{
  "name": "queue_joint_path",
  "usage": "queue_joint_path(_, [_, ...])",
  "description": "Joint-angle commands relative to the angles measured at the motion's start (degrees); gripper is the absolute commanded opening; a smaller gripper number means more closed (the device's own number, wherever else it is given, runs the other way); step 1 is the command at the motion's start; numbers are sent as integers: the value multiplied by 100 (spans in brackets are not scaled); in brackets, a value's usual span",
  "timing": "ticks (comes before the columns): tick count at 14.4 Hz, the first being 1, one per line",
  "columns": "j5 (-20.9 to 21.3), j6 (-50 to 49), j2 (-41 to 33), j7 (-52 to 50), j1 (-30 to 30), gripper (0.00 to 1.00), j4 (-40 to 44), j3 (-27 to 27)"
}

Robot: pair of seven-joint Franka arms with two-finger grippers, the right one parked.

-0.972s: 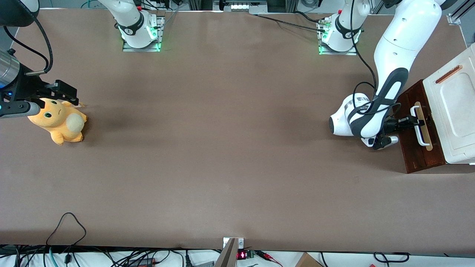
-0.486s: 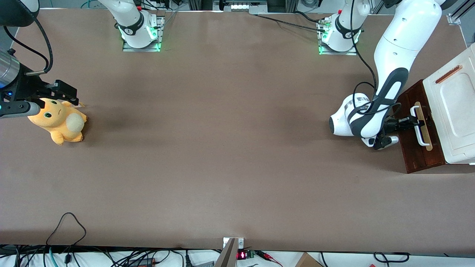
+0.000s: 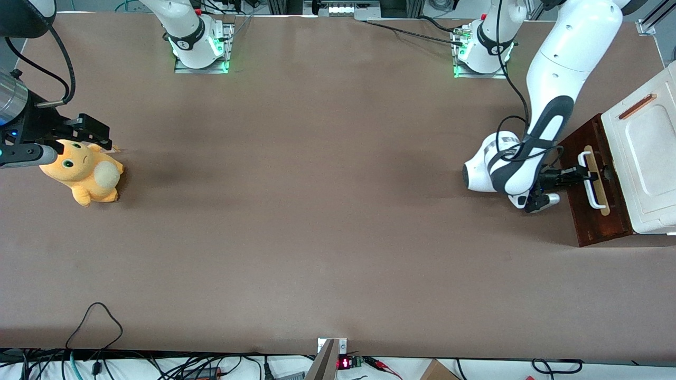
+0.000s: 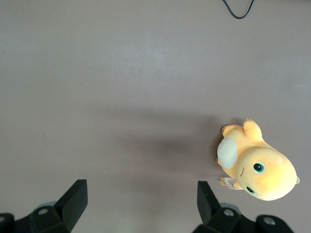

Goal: Open lower drawer with left arm only
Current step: 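Pull the handle away from the cabinet with the left gripper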

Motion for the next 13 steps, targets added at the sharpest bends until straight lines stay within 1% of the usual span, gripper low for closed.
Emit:
queue_joint_path(1, [83,13,-1,18,-280,0,130,-322])
queue_joint_path(2, [48,5,-1,-8,-358,0,130,-454])
queue_joint_path(4, [-127,4,8,-17,-481,0,165,-552])
queue_joint_path(7, [-136,13,34,-9,-552,0,174,-657])
queue_joint_path(13, [-180,4,34,-9,-605,0,157,-675])
